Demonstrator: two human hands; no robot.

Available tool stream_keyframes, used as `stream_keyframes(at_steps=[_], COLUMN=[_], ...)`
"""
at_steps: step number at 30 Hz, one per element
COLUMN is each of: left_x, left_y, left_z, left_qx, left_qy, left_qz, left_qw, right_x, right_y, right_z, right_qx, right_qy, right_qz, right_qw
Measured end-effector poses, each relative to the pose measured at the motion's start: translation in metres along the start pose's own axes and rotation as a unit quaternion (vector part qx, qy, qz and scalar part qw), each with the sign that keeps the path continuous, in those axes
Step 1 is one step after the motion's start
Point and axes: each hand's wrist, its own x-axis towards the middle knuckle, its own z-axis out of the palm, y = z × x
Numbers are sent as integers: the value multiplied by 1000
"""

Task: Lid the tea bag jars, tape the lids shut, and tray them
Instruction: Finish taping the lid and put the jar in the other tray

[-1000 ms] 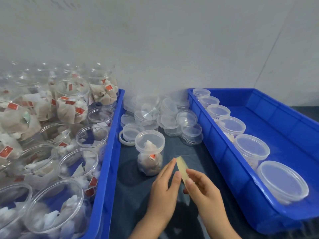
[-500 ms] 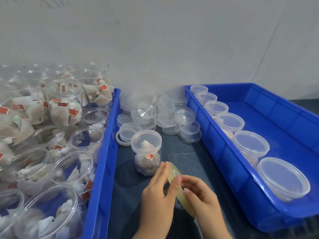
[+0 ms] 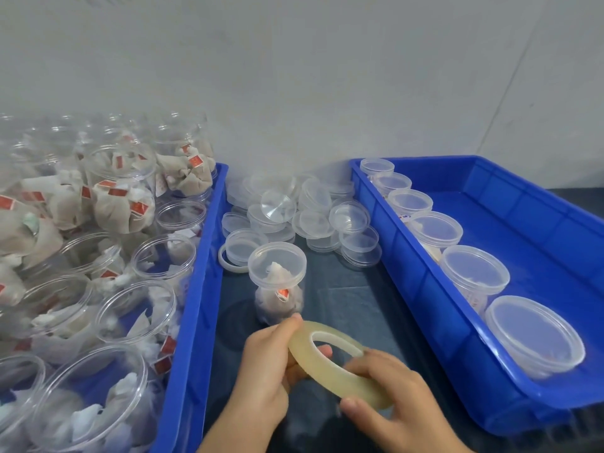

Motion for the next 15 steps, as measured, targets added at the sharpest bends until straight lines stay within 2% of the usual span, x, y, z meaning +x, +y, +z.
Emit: stream_keyframes(at_steps=[2, 4, 6, 8, 12, 15], left_x=[-1, -4, -10, -18, -24, -28], left_y=[1, -4, -9, -10, -19, -17], left_z=[1, 4, 7, 7, 7, 4], left_qx=[2, 137, 323, 430, 522, 545], left_qy=[-41, -74, -59, -20, 0, 45], left_qz=[-24, -5, 70, 150, 205, 233], left_qw=[999, 988, 942, 890, 828, 804], right_x=[2, 3, 1, -1, 0, -1], right_y=[2, 2, 3, 1, -4, -3], right_z=[-2, 0, 4, 10, 22, 31], right_qx=[18, 28, 34, 51, 87, 84], right_qy=[28, 79, 110, 132, 161, 144], right_qz=[5, 39, 63, 88, 150, 171], right_qw=[999, 996, 991, 986, 972, 971])
